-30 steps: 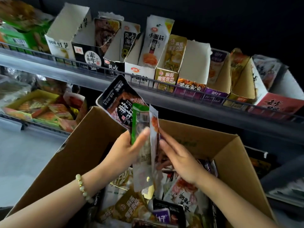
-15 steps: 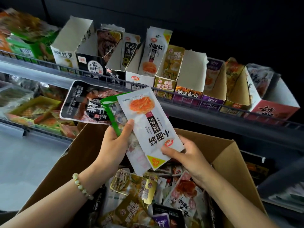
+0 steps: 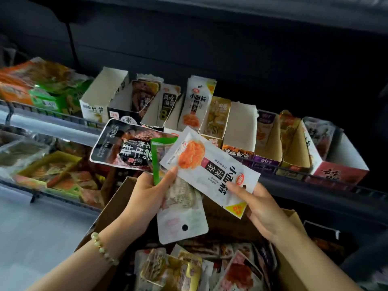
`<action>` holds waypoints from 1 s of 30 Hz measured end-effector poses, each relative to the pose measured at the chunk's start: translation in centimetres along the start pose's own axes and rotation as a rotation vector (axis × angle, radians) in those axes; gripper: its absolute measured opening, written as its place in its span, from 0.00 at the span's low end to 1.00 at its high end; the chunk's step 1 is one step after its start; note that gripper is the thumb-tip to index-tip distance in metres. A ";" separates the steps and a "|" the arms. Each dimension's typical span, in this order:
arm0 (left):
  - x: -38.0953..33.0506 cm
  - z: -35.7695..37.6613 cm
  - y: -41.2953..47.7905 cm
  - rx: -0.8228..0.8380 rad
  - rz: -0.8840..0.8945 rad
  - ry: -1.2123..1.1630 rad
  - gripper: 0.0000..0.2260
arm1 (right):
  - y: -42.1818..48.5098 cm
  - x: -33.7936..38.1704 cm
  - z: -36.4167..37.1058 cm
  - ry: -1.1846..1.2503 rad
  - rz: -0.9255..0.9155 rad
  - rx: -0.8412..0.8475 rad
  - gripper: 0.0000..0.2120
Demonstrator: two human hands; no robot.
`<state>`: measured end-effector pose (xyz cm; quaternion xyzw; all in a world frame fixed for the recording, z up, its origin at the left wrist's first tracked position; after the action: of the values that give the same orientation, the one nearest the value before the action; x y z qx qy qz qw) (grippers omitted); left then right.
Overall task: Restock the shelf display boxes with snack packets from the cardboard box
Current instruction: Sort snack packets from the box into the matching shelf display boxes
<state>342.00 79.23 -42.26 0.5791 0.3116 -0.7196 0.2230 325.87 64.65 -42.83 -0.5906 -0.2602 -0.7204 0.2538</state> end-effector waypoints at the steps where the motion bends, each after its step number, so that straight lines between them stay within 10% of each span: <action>1: -0.6 0.0 0.2 -0.001 0.002 0.006 0.17 | 0.4 0.5 0.2 -0.008 -0.009 -0.003 0.20; 18: -11.0 -5.9 10.0 -0.184 0.084 0.140 0.20 | 18.3 14.3 1.0 -0.475 -0.365 -0.162 0.06; 30: -11.8 -6.5 14.0 -0.176 0.142 0.101 0.13 | 33.9 10.9 7.9 -1.147 -0.371 0.161 0.11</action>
<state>358.80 73.50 -34.30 0.6136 0.3426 -0.6416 0.3076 352.43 44.40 -28.23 -0.8083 -0.5078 -0.2976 -0.0125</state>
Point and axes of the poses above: each hand's wrist, its own y-axis towards the middle knuckle, its own z-axis out of the palm, x = y × z, the point moved 4 cm from there along y, towards the middle knuckle, and after that the axes turned 11 degrees about -z, right-handed, at the moved point
